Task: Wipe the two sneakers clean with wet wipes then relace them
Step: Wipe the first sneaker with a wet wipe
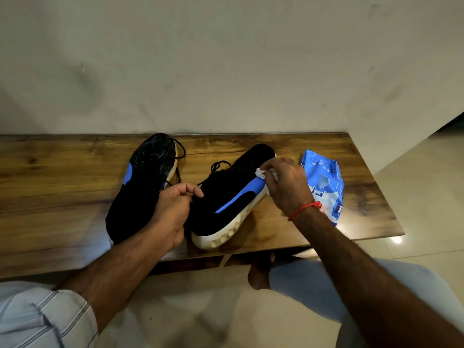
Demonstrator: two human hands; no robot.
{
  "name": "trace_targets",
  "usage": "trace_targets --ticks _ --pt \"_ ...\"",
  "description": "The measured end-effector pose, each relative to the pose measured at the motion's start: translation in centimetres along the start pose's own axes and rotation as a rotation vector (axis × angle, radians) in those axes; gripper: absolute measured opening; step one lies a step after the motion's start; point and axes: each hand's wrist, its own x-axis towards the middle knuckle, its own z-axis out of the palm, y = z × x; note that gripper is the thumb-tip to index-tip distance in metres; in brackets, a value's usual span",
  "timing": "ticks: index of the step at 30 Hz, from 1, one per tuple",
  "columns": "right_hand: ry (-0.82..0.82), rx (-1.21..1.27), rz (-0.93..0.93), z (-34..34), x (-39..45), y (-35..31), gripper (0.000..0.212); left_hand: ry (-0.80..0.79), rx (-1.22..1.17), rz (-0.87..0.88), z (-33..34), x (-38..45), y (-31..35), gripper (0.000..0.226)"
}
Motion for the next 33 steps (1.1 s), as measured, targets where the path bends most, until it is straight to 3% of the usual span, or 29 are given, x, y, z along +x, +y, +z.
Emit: trace_targets --ticks 9,14,16,18,19,21,23,28,33 --pt "-0.535 0.436 -0.123 -1.5 -4.3 -7.1 0.01 0.048 0.173 0.224 0.1 -0.6 -0.6 0.043" --pt "-0.394 0.502 0.154 -1.5 -1.7 -3.3 0.012 0.03 0.475 0.467 0.6 -1.8 -0.8 0.042" --pt "-0.381 0.448 0.236 -0.8 -1.4 -2.2 0.015 -0.074 0.627 0.506 0.4 -1.7 -0.4 0.035" --pt "-0.386 0.44 0.28 -0.4 -1.4 -1.7 0.017 -0.223 0.8 0.494 0.2 -1.8 -0.4 0.015" --pt "-0.384 0.444 0.288 -0.2 -1.3 -1.7 0.017 -0.297 0.895 0.489 0.1 -2.0 -0.4 0.017" --pt "-0.363 0.433 0.292 0.1 -1.2 -1.8 0.018 -0.42 1.025 0.466 -0.2 -2.5 -0.8 0.055" --pt "-0.341 0.406 0.3 0.2 -1.2 -1.9 0.018 -0.482 1.081 0.459 -0.2 -3.0 -1.0 0.077" --pt "-0.298 0.451 0.367 1.0 -1.1 -1.7 0.018 -0.443 1.036 0.462 0.6 -3.9 -1.9 0.09" --pt "-0.202 0.575 0.393 1.3 -0.4 -0.9 0.033 -0.469 1.104 0.44 1.2 -4.6 -1.7 0.115"
